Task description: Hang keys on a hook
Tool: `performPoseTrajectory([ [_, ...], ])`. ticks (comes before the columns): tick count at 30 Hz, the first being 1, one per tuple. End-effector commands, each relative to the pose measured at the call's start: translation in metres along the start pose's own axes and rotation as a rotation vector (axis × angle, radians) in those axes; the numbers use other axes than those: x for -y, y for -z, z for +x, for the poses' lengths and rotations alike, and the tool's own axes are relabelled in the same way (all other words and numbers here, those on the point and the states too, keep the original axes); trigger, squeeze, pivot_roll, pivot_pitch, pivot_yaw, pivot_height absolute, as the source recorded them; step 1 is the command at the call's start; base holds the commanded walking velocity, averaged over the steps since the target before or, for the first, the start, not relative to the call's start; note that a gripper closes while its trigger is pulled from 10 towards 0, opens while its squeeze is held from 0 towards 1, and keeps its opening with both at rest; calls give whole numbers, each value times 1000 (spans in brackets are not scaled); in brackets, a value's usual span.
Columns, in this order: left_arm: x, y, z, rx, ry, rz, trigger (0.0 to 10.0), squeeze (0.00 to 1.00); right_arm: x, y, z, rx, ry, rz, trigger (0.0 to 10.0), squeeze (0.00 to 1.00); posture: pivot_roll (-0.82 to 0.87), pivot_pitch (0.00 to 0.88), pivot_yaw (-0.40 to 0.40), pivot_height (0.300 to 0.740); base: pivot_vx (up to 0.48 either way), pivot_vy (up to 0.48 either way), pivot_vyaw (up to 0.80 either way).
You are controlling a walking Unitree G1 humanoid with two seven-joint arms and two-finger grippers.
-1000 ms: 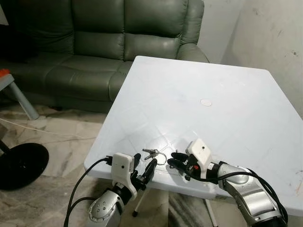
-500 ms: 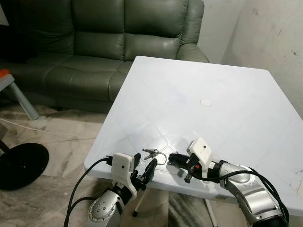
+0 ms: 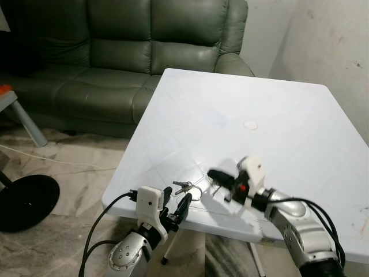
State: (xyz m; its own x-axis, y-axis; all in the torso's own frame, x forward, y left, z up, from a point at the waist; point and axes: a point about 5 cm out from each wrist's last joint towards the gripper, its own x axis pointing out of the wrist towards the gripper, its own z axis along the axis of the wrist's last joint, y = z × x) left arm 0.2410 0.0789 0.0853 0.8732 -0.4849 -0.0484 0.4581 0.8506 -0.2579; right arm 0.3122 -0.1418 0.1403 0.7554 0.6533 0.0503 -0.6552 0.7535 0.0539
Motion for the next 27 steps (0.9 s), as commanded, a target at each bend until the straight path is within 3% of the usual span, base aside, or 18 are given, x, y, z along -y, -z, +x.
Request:
performPoseTrajectory([
  [1, 0, -4, 3, 16, -18, 14, 10000, 0, 9, -9, -2, 76, 97, 21, 10000, 0, 40, 62, -53, 740, 0, 0, 0],
  [2, -2, -5, 4, 20, -30, 22, 10000, 0, 13, -13, -1, 133, 168, 84, 10000, 0, 39, 59, -53, 740, 0, 0, 0],
  [4, -5, -7, 6, 28, -49, 14, 10000, 0, 15, -17, -2, 177, 213, 124, 10000, 0, 36, 57, -51, 740, 0, 0, 0],
  [10, -25, -18, 16, 68, -146, 9, 10000, 0, 20, -20, -8, 242, 363, 103, 10000, 0, 33, 46, -47, 740, 0, 0, 0],
  [15, -39, -33, 24, 109, -197, 53, 10000, 0, 20, -21, -17, 265, 451, 61, 10000, 0, 25, 35, -42, 740, 0, 0, 0],
  [17, -46, -44, 27, 146, -220, 79, 10000, 0, 15, -21, -24, 263, 501, -4, 10000, 0, 19, 26, -39, 740, 0, 0, 0],
  [21, -51, -53, 29, 181, -228, 102, 10000, 0, 5, -19, -31, 283, 533, 8, 10000, 0, 13, 21, -34, 740, 0, 0, 0],
  [27, -51, -62, 25, 227, -213, 70, 10000, 0, -18, -18, -41, 291, 546, -19, 10000, 0, -2, 19, -19, 740, 0, 0, 0],
])
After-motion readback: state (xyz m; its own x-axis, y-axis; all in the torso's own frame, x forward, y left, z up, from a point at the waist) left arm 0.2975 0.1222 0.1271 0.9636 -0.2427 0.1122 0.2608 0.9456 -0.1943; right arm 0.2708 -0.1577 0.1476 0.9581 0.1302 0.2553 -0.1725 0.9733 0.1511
